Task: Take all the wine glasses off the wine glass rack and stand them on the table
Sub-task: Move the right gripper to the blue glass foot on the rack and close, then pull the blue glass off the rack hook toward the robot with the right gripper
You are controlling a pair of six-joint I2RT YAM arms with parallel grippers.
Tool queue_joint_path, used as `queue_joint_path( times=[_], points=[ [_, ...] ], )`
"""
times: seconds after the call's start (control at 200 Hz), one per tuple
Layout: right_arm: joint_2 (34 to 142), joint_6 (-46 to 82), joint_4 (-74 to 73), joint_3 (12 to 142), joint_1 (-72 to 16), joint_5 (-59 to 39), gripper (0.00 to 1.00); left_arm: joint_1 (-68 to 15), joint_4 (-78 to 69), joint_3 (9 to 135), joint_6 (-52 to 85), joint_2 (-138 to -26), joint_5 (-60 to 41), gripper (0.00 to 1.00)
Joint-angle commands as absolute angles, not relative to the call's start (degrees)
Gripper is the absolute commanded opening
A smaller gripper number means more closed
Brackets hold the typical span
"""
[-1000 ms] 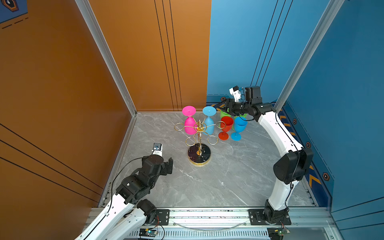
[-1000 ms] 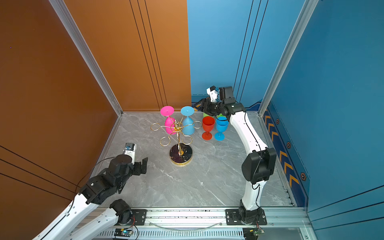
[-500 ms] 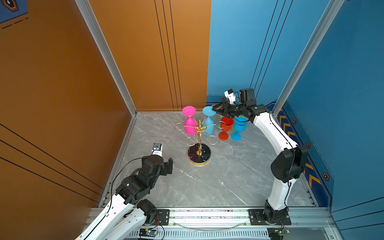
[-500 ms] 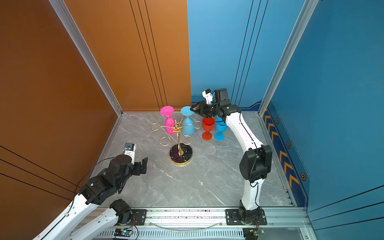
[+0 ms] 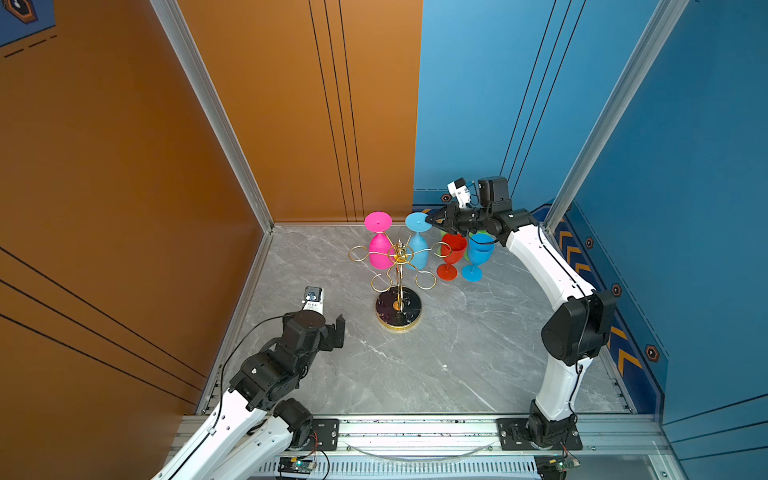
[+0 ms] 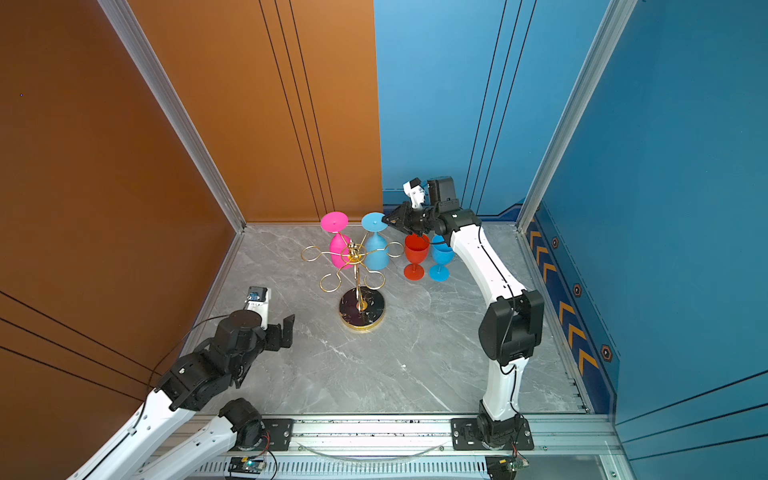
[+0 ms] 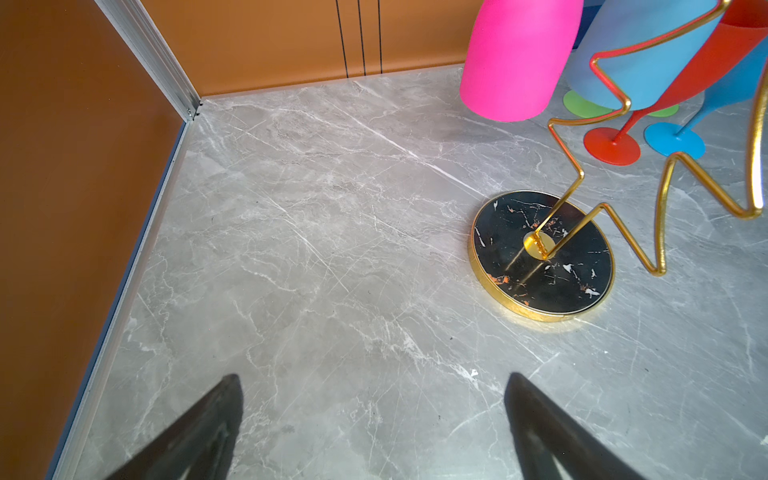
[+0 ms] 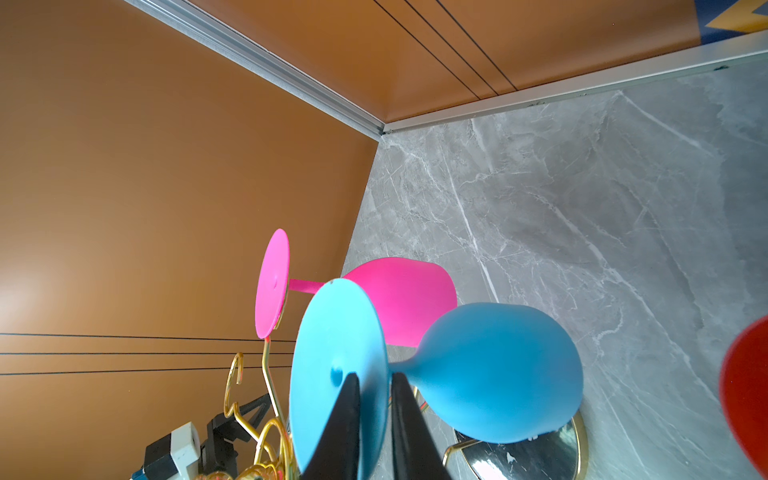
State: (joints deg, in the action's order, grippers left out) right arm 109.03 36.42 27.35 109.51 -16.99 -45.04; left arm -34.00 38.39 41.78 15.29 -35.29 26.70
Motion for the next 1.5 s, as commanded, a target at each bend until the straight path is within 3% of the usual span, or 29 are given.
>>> queue_joint_path(
  times=[0.0, 0.536, 1.497],
  points=[
    [108.6, 36.6, 26.1, 108.7, -17.3, -45.5, 0.13, -33.3, 38.0, 41.4, 14.4, -34.7, 26.2, 0.98],
    [105.9, 37.9, 24.3, 108.8, -17.9, -48.9, 0.0, -33.4, 38.0, 41.2, 14.2, -33.9, 25.3, 0.98],
    [99.3, 37.4, 24.3, 103.3, -18.9, -52.9, 0.0, -33.5, 37.9, 41.1, 14.3, -33.1, 24.5, 0.98]
  ],
)
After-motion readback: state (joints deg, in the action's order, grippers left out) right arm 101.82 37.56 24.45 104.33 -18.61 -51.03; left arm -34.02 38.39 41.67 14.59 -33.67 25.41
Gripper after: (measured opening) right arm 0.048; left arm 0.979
